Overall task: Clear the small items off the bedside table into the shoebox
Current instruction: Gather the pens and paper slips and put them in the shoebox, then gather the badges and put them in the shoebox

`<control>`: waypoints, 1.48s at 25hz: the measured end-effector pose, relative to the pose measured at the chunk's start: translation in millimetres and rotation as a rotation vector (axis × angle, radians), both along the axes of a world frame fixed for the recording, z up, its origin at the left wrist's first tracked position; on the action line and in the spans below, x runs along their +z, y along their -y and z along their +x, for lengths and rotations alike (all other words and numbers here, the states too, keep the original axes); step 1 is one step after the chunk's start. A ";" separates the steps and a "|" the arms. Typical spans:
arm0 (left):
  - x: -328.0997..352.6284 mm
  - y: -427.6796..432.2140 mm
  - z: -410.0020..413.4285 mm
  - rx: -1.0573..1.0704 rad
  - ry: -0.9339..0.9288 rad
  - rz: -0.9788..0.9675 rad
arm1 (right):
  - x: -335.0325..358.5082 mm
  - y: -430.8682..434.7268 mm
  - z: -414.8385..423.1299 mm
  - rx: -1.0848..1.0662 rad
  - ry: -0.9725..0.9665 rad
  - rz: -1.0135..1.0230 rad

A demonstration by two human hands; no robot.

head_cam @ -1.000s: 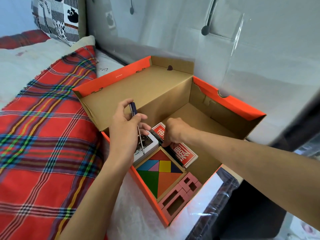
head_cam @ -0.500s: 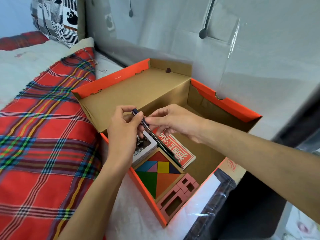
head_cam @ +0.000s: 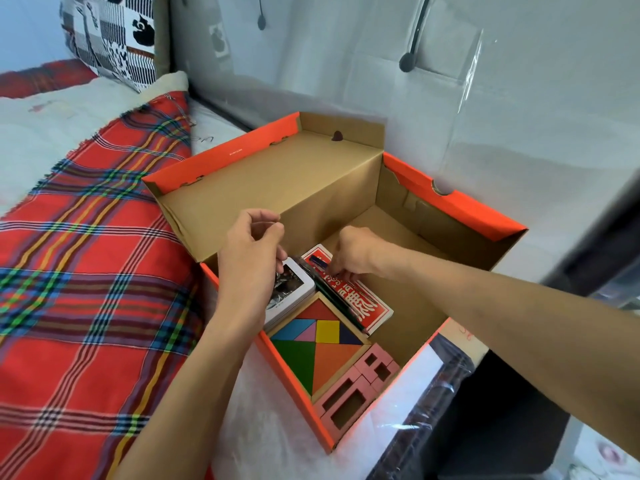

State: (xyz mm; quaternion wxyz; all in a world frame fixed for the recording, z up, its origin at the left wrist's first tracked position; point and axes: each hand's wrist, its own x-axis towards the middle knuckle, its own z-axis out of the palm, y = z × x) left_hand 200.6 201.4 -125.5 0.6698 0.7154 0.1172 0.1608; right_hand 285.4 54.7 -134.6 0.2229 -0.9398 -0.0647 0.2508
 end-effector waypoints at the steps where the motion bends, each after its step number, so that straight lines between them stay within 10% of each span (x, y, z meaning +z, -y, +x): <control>1: -0.6 -0.1 0.4 -0.003 -0.002 0.006 | -5.4 -4.9 1.3 -0.004 0.016 -0.014; 20: 7.3 6.9 0.3 -0.116 -0.101 0.112 | 17.9 8.4 -13.8 -0.095 0.154 0.119; 29: 60.7 141.0 -62.5 -0.509 -0.002 0.269 | 89.6 181.4 -181.9 -0.350 0.336 0.522; 37: -8.2 330.1 -139.5 -1.018 -0.024 0.716 | -12.0 384.2 -342.9 -0.961 0.384 0.416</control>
